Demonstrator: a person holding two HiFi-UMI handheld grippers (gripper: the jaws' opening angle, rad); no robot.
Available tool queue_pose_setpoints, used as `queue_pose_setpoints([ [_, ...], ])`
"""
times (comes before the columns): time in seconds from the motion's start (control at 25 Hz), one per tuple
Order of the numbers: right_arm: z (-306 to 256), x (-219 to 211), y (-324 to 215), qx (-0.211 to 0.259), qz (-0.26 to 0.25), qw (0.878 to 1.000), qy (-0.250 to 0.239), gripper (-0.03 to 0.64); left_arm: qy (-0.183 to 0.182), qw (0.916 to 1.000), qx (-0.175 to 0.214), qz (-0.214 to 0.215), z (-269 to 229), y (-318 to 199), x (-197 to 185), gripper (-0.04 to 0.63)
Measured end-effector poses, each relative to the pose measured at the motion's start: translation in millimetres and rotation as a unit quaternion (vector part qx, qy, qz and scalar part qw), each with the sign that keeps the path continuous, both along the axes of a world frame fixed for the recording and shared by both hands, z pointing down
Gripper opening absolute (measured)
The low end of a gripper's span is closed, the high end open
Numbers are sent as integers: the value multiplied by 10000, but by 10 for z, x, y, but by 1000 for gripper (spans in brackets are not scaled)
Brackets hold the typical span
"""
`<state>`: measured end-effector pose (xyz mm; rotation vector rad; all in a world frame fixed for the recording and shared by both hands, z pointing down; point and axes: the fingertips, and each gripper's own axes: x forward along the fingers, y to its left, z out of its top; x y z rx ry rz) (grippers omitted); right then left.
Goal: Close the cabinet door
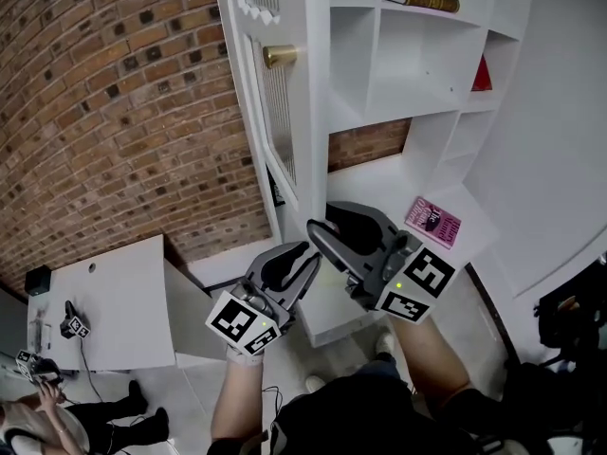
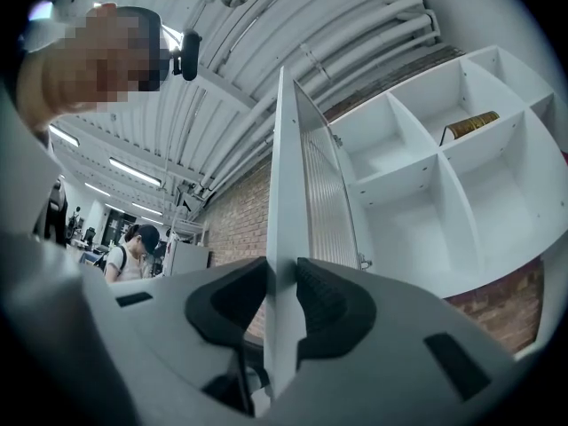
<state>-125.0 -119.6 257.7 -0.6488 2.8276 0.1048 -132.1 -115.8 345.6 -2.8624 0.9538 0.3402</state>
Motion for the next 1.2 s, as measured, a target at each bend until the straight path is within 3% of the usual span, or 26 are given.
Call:
queue_pose_setpoints([
  [0.44, -3, 406, -188, 87, -7, 10000, -38, 97, -11, 9997, -72, 227, 4, -190, 385, 95],
  [0.76, 9, 723, -422, 161, -90, 9998, -63, 86, -221, 9995, -79, 192, 19, -424, 690, 83],
  [1.2, 0, 1152, -850, 143, -237, 9995, -156, 75, -219, 9997, -138, 10, 4, -853, 1088, 54],
])
